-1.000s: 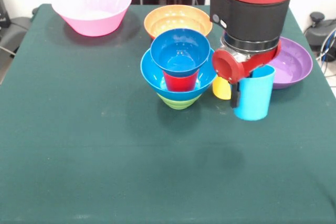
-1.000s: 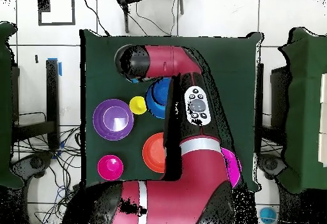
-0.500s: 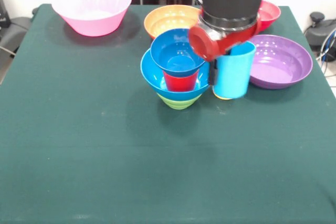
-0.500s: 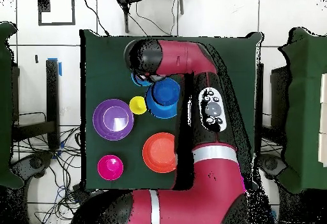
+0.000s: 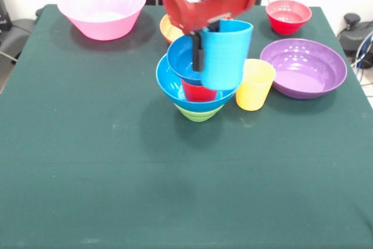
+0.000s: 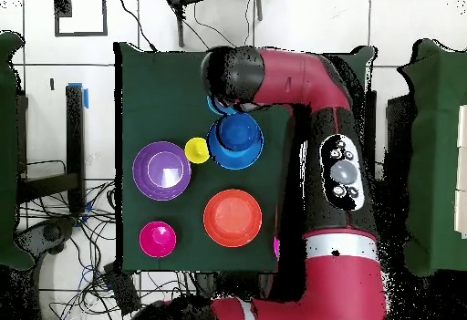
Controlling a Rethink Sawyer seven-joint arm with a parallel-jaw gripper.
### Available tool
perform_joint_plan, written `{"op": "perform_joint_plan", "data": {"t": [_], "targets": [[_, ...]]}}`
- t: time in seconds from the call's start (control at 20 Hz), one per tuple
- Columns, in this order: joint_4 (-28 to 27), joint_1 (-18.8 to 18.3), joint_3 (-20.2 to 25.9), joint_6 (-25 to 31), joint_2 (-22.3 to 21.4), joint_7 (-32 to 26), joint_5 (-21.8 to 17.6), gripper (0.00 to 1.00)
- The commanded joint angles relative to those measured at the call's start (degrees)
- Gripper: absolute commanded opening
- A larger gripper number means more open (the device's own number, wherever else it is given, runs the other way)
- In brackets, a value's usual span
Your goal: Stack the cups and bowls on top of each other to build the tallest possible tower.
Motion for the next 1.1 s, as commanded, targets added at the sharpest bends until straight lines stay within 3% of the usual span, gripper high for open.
{"op": "perform_joint_plan", "data": {"t": [0.05,1.1], "targets": [[6.5,-1.3,3.0,4.6,-1.1,-6.1,-3.4,0.0],[-0.3,-0.4,2.8,18.4,3.1,-6.1,-7.3,0.0]]}}
